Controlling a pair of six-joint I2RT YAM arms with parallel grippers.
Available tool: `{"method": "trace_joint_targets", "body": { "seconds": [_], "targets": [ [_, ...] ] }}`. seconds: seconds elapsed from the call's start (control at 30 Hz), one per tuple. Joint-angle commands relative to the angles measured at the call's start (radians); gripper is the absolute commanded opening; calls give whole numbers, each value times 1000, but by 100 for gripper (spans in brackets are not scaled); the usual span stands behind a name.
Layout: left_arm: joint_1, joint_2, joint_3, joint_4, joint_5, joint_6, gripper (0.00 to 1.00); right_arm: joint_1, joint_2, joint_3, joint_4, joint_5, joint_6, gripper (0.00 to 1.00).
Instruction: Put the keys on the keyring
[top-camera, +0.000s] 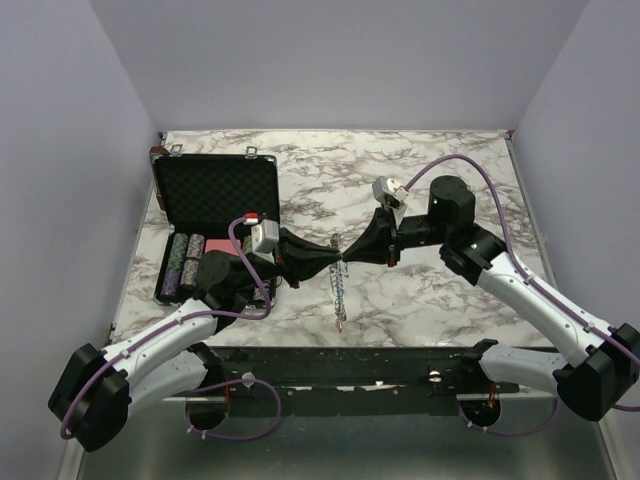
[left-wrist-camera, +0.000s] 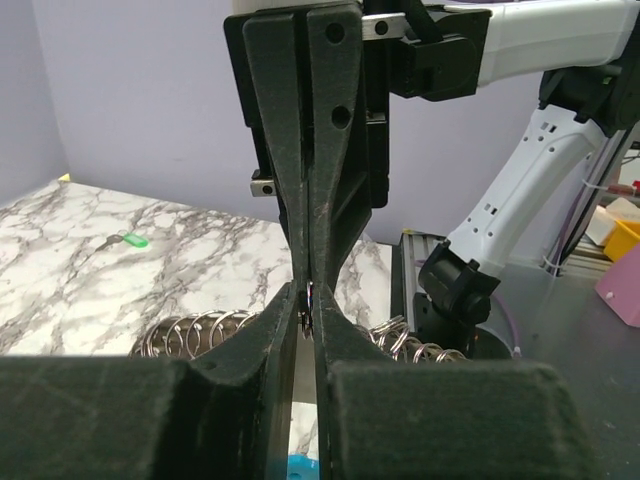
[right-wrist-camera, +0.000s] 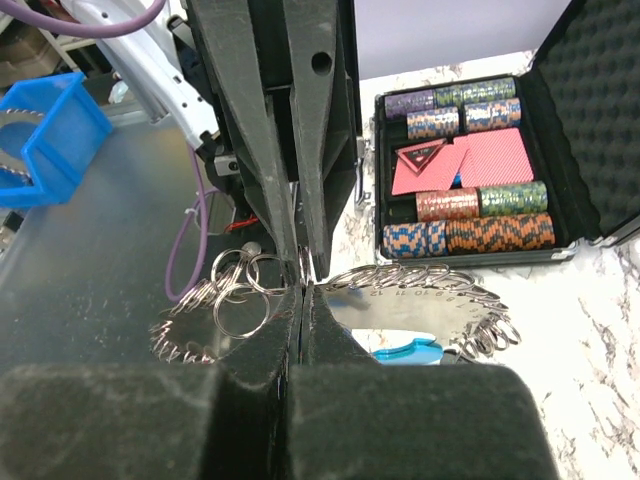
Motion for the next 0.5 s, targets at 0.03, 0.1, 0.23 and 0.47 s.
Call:
{"method": "trace_joint_targets", "body": {
  "seconds": [0.03,0.1,0.23,0.47],
  "targets": [
    [4,17,18,78,82,-21,22,-8,-14,30,-34,-60,-17,0],
    [4,24,22,90,98,-29,24,-10,-18,30,-31,-65,-15,0],
    [5,21,26,79,119,-18,30,-18,-22,36,-45,-56,-15,0],
    [16,-104,142,-439,125,346,55,-24,8,167,-374,-8,-300,0]
  ]
}}
